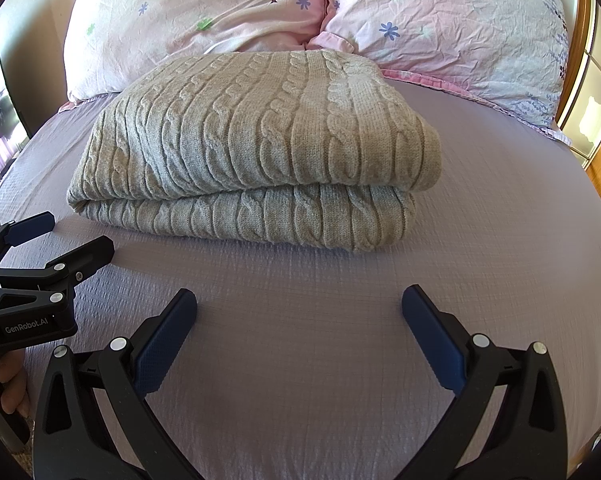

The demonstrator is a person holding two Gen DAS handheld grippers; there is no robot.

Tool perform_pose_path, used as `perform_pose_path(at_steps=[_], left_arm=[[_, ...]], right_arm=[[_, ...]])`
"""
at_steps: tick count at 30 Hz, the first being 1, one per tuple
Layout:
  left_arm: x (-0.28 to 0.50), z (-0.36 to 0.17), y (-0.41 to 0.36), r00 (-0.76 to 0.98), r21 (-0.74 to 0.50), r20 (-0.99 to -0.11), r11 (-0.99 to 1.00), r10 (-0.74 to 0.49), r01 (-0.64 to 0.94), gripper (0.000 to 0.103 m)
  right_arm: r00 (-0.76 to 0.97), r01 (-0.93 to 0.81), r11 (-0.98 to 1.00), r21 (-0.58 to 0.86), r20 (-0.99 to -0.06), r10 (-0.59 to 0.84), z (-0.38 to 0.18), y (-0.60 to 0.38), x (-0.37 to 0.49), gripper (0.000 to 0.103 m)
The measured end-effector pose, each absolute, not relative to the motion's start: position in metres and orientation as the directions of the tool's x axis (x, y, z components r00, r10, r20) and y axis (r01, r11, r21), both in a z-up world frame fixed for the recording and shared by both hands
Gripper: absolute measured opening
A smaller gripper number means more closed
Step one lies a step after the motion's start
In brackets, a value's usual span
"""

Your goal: Fold small clothes

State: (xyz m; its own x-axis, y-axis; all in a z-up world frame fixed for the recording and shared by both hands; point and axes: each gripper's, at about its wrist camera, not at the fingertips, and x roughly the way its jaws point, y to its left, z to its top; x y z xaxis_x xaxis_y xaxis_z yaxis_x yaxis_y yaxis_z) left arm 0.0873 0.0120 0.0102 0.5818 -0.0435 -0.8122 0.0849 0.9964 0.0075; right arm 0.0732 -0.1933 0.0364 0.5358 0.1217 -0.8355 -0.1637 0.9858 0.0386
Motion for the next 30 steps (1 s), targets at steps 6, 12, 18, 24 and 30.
perform_pose_path(at_steps=[6, 12, 18, 24, 30], left_arm=[[0.0869, 0.0101, 0.0117, 0.582, 0.007, -0.812, 0.996, -0.043, 0.085, 0.101], [0.0868, 0.0102, 0.0115, 0.582, 0.007, -0.812, 0.996, -0.043, 0.085, 0.101], [0.0867, 0.0102, 0.012, 0.581, 0.009, -0.813, 0.997, -0.041, 0.083, 0.101], [0.0864, 0.0102, 0.0141, 0.581, 0.008, -0.813, 0.997, -0.042, 0.082, 0.101], [0.0863, 0.0103, 0.0141, 0.58, 0.008, -0.813, 0.997, -0.041, 0.082, 0.101]], right_arm=[[0.536, -0.163, 0.986, 0.039, -0.835, 0.121, 0.0363, -0.1931, 0.0735, 0.102], [0.536, -0.163, 0.986, 0.039, -0.835, 0.121, 0.0363, -0.1931, 0.0736, 0.102], [0.536, -0.163, 0.986, 0.039, -0.835, 0.121, 0.0362, -0.1932, 0.0734, 0.102], [0.536, -0.162, 0.986, 0.039, -0.835, 0.121, 0.0362, -0.1931, 0.0736, 0.102], [0.536, -0.162, 0.986, 0.039, -0.835, 0.121, 0.0361, -0.1933, 0.0734, 0.102]])
